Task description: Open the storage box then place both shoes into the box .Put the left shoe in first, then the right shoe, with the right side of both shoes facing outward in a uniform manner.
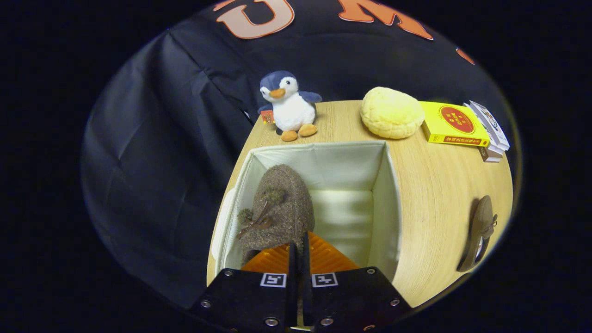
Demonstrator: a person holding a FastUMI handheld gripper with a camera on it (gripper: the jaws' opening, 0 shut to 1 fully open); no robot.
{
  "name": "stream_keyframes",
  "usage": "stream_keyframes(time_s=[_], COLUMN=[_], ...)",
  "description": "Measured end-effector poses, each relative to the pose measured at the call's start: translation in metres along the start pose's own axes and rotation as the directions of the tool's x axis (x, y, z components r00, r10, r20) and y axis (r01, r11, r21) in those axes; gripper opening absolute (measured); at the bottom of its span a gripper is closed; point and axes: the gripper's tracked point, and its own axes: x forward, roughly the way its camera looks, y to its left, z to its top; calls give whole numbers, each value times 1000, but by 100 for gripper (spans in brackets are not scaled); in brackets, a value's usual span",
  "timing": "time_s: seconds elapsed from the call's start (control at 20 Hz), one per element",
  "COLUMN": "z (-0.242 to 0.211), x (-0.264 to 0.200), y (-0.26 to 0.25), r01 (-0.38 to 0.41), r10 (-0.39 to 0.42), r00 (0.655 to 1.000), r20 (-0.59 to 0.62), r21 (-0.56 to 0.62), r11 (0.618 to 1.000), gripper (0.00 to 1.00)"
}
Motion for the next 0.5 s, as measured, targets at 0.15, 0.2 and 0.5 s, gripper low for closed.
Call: stream_keyframes(time_s=[0.15,0.2,0.5], z=[-7,-5,10], x=[4,1,-46], y=[17,19,-1], r01=[-71,-89,-150], r10=[72,89,151], r00=[997,996,987], r20=[-33,-26,49], r21=[30,29,-24], r11=[997,996,988], gripper=[17,23,44])
